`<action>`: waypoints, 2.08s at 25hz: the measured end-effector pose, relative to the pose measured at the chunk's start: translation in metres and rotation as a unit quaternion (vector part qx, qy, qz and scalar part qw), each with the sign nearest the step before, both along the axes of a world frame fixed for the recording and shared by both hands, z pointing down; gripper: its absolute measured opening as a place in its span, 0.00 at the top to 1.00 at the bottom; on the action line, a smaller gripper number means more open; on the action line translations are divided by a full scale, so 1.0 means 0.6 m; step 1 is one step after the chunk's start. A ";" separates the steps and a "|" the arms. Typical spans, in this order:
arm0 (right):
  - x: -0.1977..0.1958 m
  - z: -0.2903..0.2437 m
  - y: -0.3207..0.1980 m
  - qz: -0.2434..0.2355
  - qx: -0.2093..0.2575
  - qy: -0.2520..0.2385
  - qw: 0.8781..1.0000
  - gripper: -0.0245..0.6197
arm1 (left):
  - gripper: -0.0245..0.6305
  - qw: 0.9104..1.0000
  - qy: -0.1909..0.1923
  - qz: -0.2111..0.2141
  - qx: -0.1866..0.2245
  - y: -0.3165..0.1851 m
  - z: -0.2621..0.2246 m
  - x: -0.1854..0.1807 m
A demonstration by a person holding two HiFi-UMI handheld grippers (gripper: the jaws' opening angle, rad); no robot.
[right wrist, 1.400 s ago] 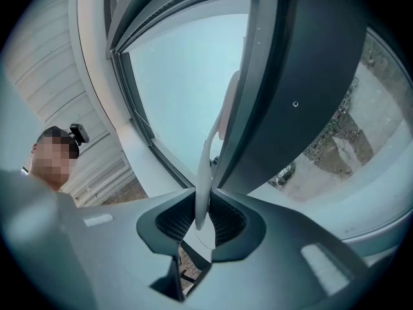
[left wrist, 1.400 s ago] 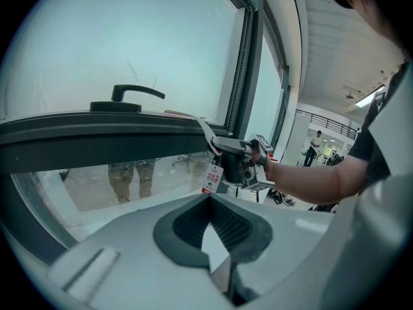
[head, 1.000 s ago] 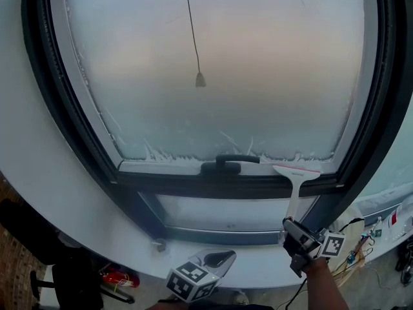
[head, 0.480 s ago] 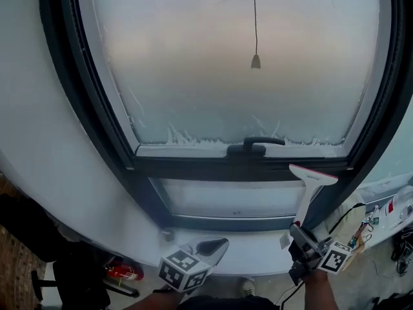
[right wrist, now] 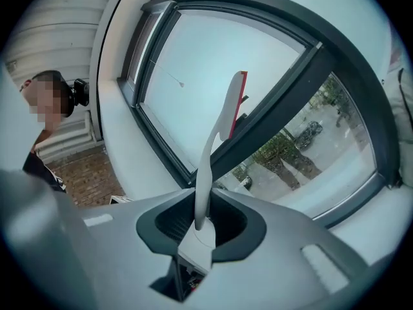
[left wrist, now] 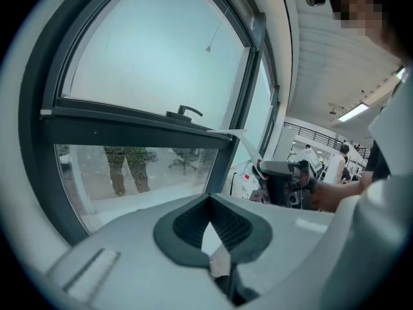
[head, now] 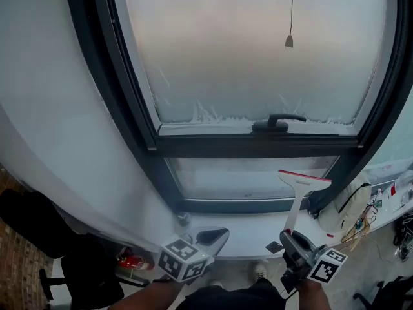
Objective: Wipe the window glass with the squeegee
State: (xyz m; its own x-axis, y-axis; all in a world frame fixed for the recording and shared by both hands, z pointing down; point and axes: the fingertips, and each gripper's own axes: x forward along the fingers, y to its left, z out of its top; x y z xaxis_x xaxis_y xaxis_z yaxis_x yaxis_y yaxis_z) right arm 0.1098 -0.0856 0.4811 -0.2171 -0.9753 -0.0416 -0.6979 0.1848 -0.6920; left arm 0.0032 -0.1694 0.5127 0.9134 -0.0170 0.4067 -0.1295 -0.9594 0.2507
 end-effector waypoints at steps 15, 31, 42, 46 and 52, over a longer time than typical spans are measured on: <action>-0.082 0.004 0.066 -0.014 -0.021 0.049 0.998 0.83 | 0.96 1.000 -0.004 -0.013 -0.016 0.064 0.014 -0.090; -0.031 -0.018 0.244 -0.068 -0.006 0.046 0.997 0.83 | 0.96 0.995 0.011 -0.096 -0.011 0.254 -0.017 -0.063; -0.045 -0.011 0.299 -0.102 0.003 0.034 0.994 0.83 | 0.96 0.991 -0.002 -0.131 -0.006 0.318 -0.013 -0.098; -0.067 -0.014 0.293 -0.105 0.006 0.047 0.993 0.83 | 0.96 0.992 0.003 -0.127 -0.001 0.296 -0.021 -0.113; -0.116 -0.015 0.266 -0.098 0.002 0.075 0.992 0.83 | 0.96 0.994 0.001 -0.109 0.003 0.267 -0.027 -0.157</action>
